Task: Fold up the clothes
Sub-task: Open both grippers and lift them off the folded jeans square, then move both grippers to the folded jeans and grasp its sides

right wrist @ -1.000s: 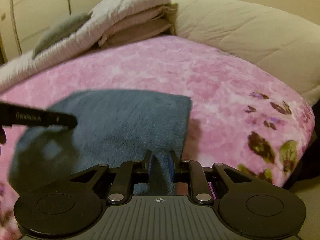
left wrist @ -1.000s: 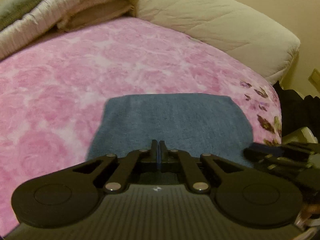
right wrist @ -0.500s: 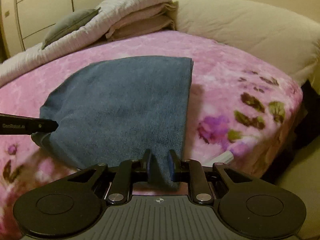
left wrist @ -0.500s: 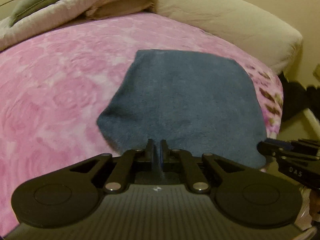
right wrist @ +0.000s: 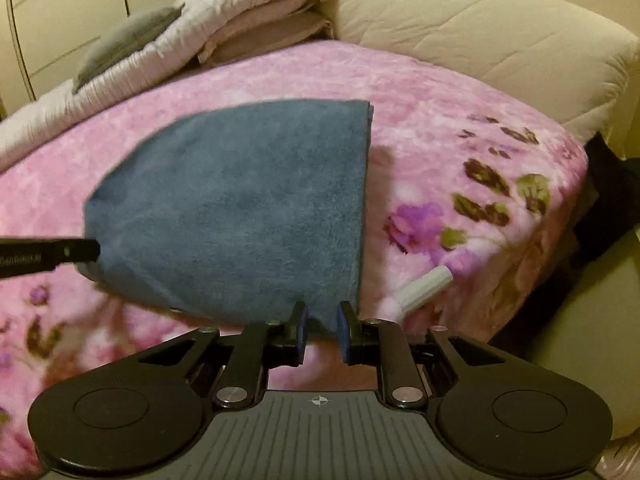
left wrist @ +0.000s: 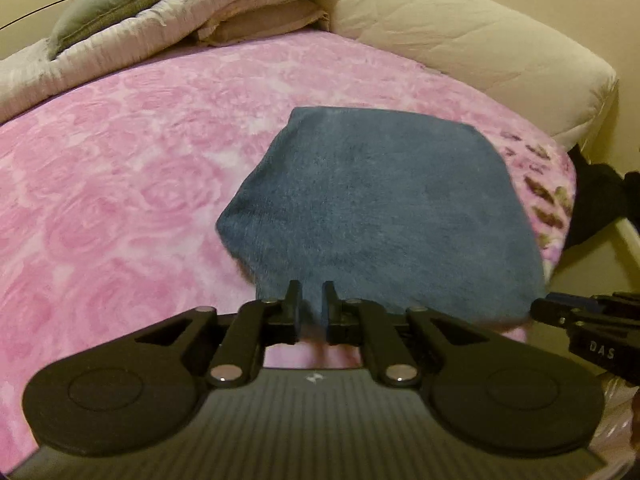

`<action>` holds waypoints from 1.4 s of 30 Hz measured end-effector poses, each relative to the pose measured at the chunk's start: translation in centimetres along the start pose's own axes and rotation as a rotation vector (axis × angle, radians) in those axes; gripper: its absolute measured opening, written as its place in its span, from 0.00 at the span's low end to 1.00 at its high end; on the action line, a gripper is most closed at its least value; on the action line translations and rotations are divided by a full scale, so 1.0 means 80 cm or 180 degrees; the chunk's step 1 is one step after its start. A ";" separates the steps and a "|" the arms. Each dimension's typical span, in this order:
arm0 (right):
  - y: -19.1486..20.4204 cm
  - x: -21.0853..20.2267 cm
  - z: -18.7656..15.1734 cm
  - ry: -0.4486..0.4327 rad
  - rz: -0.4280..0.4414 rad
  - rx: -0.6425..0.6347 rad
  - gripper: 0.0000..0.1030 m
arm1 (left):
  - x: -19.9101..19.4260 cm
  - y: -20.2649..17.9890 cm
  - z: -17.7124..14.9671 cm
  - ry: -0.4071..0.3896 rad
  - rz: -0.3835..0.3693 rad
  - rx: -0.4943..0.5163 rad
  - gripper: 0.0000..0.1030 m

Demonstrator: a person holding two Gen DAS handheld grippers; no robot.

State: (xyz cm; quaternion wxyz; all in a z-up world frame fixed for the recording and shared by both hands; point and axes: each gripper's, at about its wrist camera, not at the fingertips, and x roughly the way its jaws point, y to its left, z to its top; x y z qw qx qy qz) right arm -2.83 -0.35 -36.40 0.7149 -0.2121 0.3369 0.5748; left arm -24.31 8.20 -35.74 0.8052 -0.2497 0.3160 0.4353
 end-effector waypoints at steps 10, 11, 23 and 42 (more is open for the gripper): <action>0.023 -0.074 -0.032 -0.0163 0.0089 0.0236 0.47 | -0.084 -0.008 -0.032 0.0032 0.0104 -0.0023 0.24; 0.025 -0.080 -0.033 -0.0185 0.0087 0.0243 0.47 | -0.092 -0.009 -0.034 0.0012 0.0118 -0.0001 0.26; 0.043 -0.132 -0.061 -0.0239 0.0041 0.0215 0.52 | -0.164 -0.010 -0.051 -0.0186 0.0091 0.0054 0.36; -0.062 -0.055 -0.062 0.0145 0.0301 0.1048 0.53 | -0.064 0.088 -0.030 0.0008 -0.0561 -0.0768 0.47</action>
